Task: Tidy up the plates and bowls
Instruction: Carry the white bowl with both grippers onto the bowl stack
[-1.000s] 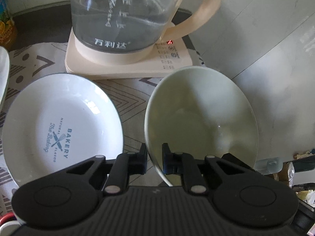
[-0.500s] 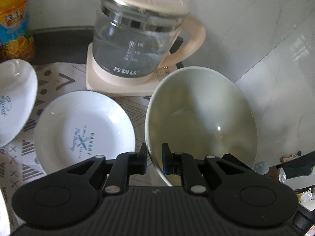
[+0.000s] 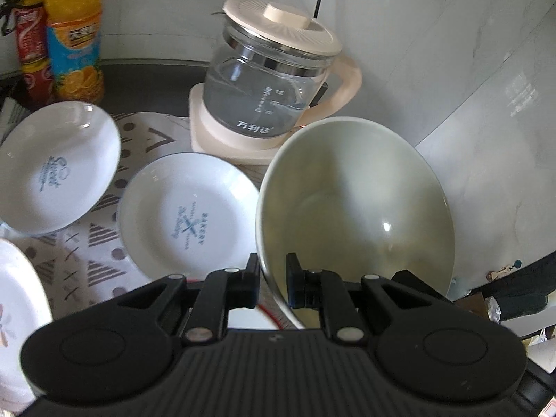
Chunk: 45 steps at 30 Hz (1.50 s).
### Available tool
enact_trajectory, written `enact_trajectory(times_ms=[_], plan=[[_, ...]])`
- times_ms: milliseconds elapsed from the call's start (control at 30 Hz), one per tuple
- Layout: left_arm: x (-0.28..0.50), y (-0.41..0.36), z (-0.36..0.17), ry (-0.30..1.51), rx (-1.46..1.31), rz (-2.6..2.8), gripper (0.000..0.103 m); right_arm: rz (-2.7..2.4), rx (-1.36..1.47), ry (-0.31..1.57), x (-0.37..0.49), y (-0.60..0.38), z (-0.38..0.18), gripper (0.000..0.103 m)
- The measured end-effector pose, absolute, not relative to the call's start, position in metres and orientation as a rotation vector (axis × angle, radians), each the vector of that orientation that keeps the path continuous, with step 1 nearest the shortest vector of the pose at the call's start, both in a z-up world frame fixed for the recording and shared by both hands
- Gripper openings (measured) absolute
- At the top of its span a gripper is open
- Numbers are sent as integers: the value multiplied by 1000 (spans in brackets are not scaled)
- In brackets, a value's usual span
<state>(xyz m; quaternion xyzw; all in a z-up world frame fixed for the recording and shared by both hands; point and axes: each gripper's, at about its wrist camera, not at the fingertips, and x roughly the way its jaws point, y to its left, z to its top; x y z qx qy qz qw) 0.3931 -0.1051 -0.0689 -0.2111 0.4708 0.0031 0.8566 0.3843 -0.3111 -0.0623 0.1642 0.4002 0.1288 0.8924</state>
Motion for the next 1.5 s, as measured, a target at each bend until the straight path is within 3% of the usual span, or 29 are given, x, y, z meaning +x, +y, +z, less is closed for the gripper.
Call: enact_trajectory(times_ms=[900,1500], plan=[[282,-69,-75,1017,-489,55,13,305,316,880,283,-281,-69,22],[277,-48,-105,1088,-548,100,16,325,264,984,285,-257,-95,22]])
